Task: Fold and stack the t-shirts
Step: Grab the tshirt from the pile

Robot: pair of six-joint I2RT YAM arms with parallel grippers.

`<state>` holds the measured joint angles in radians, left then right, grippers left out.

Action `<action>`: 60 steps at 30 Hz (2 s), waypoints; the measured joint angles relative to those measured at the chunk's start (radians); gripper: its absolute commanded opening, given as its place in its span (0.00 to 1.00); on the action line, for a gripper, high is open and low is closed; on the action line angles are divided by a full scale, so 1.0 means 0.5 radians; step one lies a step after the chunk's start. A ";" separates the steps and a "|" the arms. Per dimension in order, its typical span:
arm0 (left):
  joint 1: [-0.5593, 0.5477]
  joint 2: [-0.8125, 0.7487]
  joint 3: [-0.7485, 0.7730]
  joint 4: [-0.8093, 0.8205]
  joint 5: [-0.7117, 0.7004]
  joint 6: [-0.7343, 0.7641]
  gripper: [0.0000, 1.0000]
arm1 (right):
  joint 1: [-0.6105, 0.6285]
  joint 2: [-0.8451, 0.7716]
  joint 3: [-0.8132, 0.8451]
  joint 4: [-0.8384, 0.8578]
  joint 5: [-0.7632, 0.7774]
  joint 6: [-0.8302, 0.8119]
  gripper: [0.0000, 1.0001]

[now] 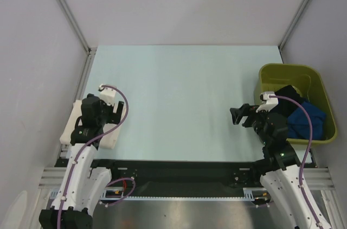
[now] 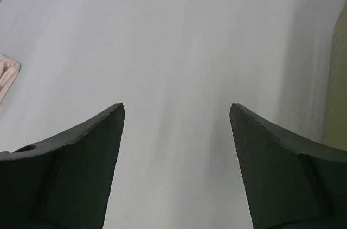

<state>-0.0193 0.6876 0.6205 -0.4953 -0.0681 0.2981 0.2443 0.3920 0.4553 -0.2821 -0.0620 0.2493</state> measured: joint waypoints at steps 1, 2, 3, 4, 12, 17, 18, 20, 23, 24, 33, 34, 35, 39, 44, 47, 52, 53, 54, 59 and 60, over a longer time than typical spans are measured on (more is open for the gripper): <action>0.000 0.010 0.000 0.000 -0.002 -0.003 1.00 | 0.000 0.002 0.000 0.003 0.000 0.000 0.87; 0.000 0.018 0.000 0.001 -0.008 -0.004 1.00 | 0.000 0.003 0.000 0.004 0.001 0.002 0.92; 0.000 0.026 0.000 0.000 -0.011 -0.004 1.00 | 0.000 0.006 0.001 0.003 0.005 0.008 0.96; 0.000 0.031 0.000 0.000 -0.014 -0.005 1.00 | 0.000 0.011 0.002 0.000 0.011 0.021 1.00; 0.000 0.264 0.336 -0.204 0.102 -0.055 1.00 | -0.026 0.546 0.662 -0.217 0.039 0.006 1.00; -0.005 0.584 0.833 -0.376 0.390 -0.020 1.00 | -0.314 1.451 1.849 -0.597 0.194 -0.049 1.00; -0.005 0.649 0.920 -0.410 0.413 -0.019 1.00 | -0.434 1.574 1.991 -0.666 0.227 -0.043 1.00; -0.008 0.745 1.034 -0.450 0.422 -0.020 1.00 | -0.695 1.711 2.112 -0.771 0.244 -0.021 1.00; -0.010 0.820 1.061 -0.494 0.421 -0.023 1.00 | -1.144 1.817 2.080 -0.897 0.214 0.066 0.99; -0.010 0.832 1.060 -0.517 0.421 -0.023 1.00 | -1.273 1.837 2.027 -0.922 0.229 0.093 0.98; -0.016 0.848 1.015 -0.570 0.410 -0.021 1.00 | -1.509 2.043 1.659 -1.029 0.262 0.116 0.70; -0.016 0.852 1.012 -0.570 0.412 -0.021 1.00 | -1.499 2.080 1.659 -1.025 0.259 0.105 0.71; -0.017 0.858 1.010 -0.568 0.412 -0.021 1.00 | -1.482 2.114 1.662 -1.027 0.259 0.089 0.72; -0.024 0.887 1.004 -0.553 0.412 -0.021 1.00 | -1.447 2.296 1.740 -1.077 0.251 0.050 0.75; -0.029 0.899 0.999 -0.541 0.407 -0.019 1.00 | -1.452 2.510 1.775 -1.104 0.191 0.025 0.48; -0.032 0.899 0.997 -0.536 0.402 -0.018 1.00 | -1.446 2.531 1.776 -1.111 0.185 -0.001 0.03; -0.041 0.900 0.939 -0.485 0.394 -0.010 1.00 | -1.438 2.529 1.839 -1.141 0.175 -0.002 0.00; -0.047 0.902 0.922 -0.484 0.385 -0.003 1.00 | -1.437 2.524 1.855 -1.151 0.177 -0.002 0.00; -0.054 0.907 0.905 -0.482 0.366 -0.001 1.00 | -1.434 2.517 1.875 -1.163 0.183 -0.003 0.00; -0.068 0.934 0.871 -0.499 0.338 0.003 1.00 | -1.426 2.364 2.105 -1.257 0.236 -0.008 0.00; -0.069 0.934 0.871 -0.498 0.336 0.004 1.00 | -1.418 2.318 2.185 -1.283 0.256 -0.008 0.00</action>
<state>-0.0536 1.1545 1.0561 -0.7444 0.1001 0.3000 -0.4644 1.5509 1.5478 -0.9237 0.0662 0.2455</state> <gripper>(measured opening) 0.996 0.028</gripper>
